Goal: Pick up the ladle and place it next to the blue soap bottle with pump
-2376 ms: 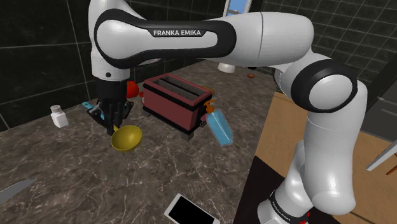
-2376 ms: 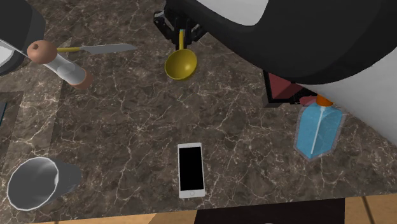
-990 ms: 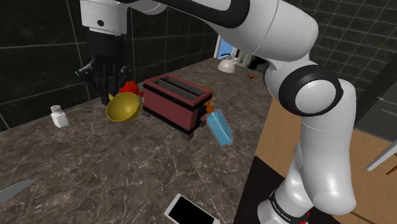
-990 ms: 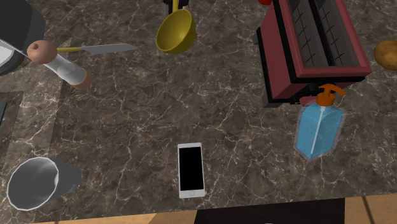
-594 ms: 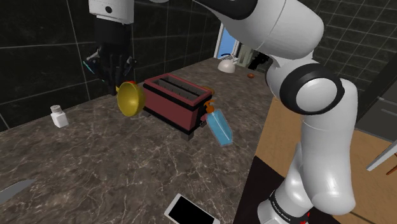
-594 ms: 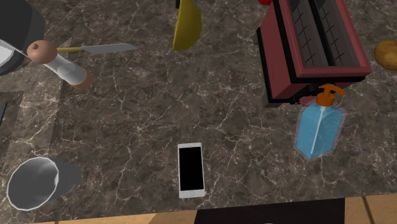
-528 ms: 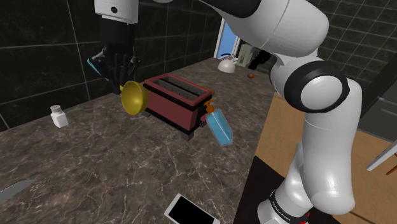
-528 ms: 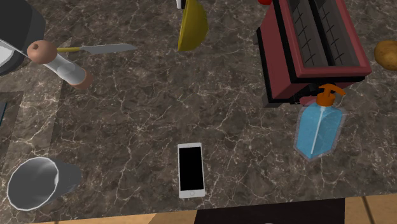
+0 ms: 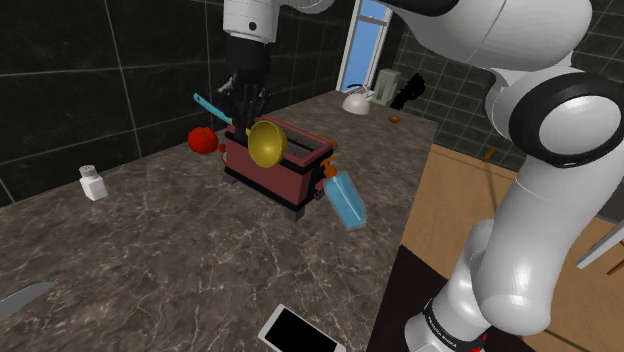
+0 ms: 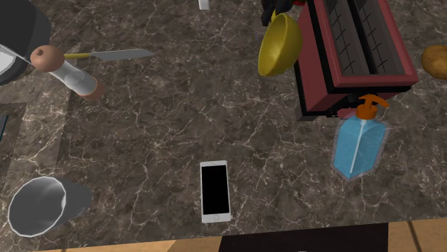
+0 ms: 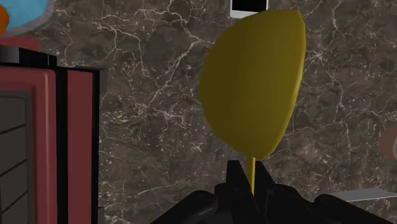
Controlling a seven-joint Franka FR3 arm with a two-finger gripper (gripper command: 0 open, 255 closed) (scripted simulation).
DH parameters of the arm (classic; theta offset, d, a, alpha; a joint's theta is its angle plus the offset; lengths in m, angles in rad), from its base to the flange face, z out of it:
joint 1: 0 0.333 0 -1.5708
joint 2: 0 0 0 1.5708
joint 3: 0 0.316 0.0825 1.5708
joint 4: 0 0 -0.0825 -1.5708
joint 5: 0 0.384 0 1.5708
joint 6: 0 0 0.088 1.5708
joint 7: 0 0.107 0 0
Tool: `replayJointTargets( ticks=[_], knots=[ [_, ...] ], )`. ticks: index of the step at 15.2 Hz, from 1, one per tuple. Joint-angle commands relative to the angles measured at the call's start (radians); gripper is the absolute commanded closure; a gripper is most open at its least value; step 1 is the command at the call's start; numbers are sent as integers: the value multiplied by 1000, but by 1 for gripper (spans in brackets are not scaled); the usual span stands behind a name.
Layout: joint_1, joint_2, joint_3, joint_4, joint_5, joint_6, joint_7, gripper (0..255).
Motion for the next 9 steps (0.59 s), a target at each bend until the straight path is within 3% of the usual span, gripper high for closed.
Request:
replayJointTargets(
  ticks=[1, 9],
  knots=[
    [-26, -55, -19, -70, 6, 7, -47, 255],
    [-114, -211, -110, -250, 0, 1, -227, 255]
  ],
)
